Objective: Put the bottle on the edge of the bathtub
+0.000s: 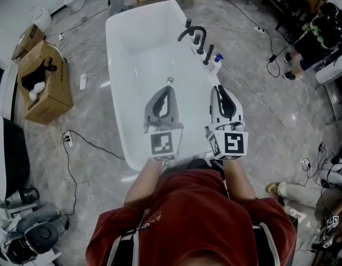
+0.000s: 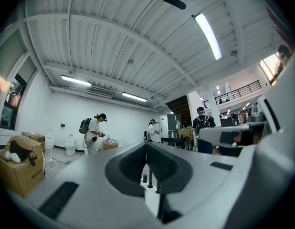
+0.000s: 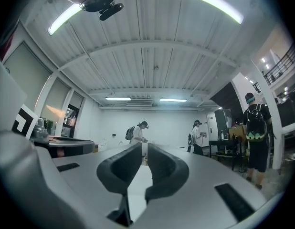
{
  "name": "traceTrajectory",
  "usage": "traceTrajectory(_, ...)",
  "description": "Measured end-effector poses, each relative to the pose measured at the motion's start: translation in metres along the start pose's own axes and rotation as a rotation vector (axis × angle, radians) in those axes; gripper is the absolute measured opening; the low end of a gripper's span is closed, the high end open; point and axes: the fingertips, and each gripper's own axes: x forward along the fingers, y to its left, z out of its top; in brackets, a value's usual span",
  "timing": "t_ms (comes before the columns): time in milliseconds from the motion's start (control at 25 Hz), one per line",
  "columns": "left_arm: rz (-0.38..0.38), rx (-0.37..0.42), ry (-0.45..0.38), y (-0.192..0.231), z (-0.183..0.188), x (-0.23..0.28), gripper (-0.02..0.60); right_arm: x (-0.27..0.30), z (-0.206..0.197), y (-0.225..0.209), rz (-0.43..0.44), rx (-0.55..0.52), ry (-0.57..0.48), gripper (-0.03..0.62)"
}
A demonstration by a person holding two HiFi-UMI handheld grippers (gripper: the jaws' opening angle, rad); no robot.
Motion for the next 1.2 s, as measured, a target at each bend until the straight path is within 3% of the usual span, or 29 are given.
traceTrajectory(120, 0.001, -0.005, -0.006, 0.001, 0.002, 0.0, 0.015, 0.002, 0.001, 0.002, 0.0, -0.003, 0.001, 0.012)
traceTrajectory(720, -0.004, -0.032, 0.002, -0.005, 0.004, -0.002, 0.017, 0.0, -0.006, 0.002, 0.0, 0.0, 0.037, 0.012)
traceTrajectory(1200, -0.023, 0.008, 0.013, -0.005, -0.01, 0.006, 0.015, 0.005, -0.012, -0.002, 0.004, 0.0, 0.013, 0.012)
